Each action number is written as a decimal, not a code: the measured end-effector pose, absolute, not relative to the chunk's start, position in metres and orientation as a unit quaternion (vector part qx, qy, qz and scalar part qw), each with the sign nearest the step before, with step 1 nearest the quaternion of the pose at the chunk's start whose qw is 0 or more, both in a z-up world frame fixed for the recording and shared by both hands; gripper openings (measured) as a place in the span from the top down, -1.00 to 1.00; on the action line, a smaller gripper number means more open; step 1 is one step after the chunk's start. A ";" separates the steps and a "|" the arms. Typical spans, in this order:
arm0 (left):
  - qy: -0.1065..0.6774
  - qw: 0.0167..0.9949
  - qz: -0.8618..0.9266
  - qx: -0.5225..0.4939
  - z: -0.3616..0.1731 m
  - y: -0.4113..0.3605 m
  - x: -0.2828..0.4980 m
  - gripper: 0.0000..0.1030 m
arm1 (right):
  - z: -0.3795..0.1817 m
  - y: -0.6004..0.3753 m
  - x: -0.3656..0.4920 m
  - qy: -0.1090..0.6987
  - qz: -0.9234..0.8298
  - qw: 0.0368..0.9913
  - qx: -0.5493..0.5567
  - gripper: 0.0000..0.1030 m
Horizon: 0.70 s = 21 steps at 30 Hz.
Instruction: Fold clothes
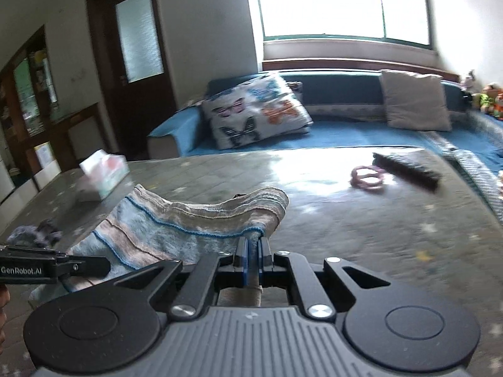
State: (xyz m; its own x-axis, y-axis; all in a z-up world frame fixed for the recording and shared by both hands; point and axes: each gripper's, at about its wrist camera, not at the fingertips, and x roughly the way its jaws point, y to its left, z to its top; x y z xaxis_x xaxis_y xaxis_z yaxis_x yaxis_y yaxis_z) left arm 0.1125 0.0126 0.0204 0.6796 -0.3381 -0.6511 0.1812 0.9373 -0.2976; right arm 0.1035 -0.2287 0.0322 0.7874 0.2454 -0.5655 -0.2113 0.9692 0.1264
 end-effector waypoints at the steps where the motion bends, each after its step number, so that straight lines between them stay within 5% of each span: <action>1: 0.375 0.910 -0.148 -0.100 0.020 0.003 0.116 0.70 | 0.032 -0.236 0.105 0.302 0.113 0.946 0.027 0.90; 21: 0.432 0.879 -0.199 -0.036 -0.019 -0.096 0.147 0.59 | -0.009 -0.323 0.123 0.346 0.012 0.938 0.021 0.84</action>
